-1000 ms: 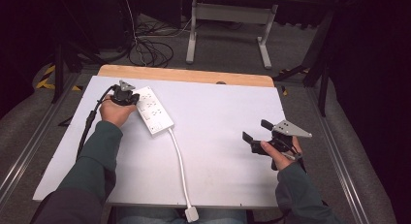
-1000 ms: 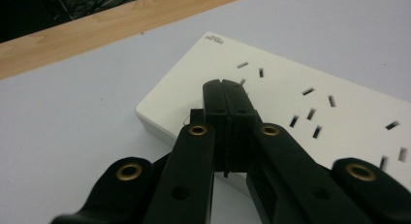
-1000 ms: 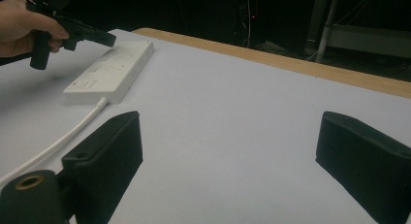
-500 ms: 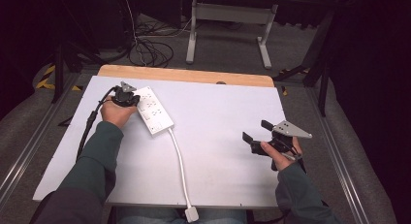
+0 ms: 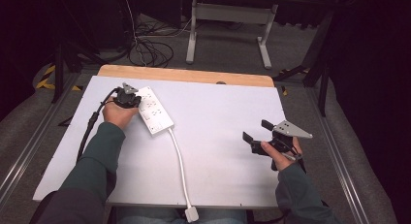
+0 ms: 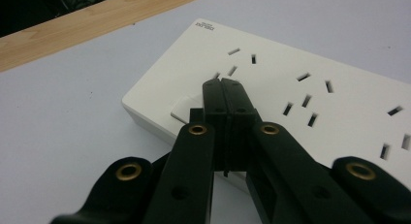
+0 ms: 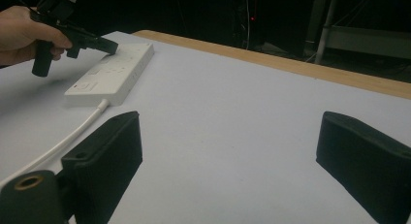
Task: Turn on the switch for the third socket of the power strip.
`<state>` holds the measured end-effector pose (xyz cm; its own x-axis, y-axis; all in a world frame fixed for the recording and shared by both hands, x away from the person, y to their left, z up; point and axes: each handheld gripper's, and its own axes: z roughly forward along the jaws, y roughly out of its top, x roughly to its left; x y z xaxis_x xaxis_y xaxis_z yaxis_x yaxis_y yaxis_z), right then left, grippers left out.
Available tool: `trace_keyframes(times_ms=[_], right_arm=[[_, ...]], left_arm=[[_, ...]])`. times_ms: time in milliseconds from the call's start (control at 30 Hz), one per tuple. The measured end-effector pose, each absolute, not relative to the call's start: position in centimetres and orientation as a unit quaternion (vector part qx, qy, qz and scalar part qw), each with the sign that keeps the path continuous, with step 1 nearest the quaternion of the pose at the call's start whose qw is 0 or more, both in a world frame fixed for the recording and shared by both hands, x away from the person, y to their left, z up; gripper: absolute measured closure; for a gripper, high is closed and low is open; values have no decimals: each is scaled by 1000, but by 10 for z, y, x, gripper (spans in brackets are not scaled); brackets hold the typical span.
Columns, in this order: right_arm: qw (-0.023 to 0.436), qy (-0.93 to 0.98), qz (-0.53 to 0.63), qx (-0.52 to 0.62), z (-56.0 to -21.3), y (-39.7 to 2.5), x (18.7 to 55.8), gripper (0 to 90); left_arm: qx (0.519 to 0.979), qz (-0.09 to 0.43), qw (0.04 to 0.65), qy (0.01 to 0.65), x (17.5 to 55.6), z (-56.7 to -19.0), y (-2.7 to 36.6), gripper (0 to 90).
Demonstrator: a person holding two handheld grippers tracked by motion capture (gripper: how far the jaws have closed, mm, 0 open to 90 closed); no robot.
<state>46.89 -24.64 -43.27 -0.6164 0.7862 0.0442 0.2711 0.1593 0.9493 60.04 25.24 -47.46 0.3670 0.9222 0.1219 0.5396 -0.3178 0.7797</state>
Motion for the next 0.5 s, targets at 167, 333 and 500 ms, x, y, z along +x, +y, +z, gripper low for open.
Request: trace_keyframes(times_ms=[167, 333, 500], right_arm=[[239, 721, 536, 368, -433, -247, 470, 98], [240, 721, 536, 368, -433, -246, 470, 99], [240, 724, 535, 364, -433, -245, 470, 98]], left_arm=[[743, 285, 342, 499, 600, -475, 260, 899], [730, 301, 353, 502, 596, -468, 270, 899], [717, 310, 379, 496, 583, -456, 273, 899]])
